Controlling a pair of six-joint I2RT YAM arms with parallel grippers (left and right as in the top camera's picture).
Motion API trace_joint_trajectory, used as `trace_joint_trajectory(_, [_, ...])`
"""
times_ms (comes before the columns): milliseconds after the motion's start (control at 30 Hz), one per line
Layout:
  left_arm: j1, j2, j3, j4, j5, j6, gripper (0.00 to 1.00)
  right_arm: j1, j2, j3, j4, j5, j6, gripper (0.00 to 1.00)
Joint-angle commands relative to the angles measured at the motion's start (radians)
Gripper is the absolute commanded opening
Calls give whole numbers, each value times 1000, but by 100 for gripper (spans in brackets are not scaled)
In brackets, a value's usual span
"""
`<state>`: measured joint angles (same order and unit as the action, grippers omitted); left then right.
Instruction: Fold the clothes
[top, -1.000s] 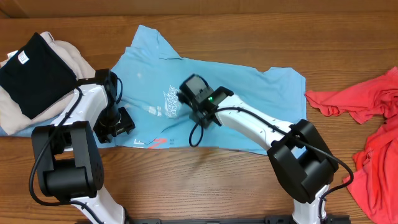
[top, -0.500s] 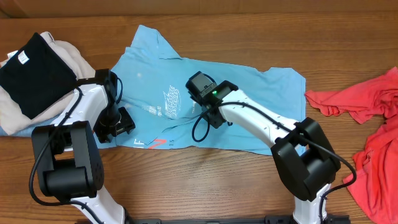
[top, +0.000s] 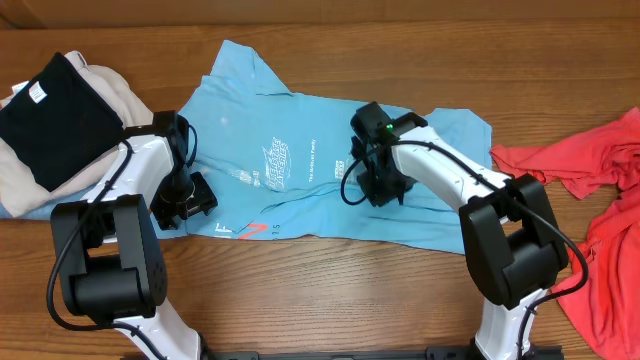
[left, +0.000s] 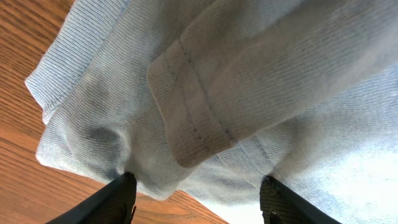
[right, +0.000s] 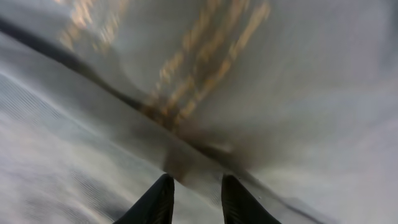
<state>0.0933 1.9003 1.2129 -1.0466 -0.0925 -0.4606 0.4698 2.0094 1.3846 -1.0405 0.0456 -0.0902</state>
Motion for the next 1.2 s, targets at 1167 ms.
trace_joint_trajectory(1167, [5, 2, 16, 8, 8, 12, 67, -288, -174, -10, 63, 181, 271, 23])
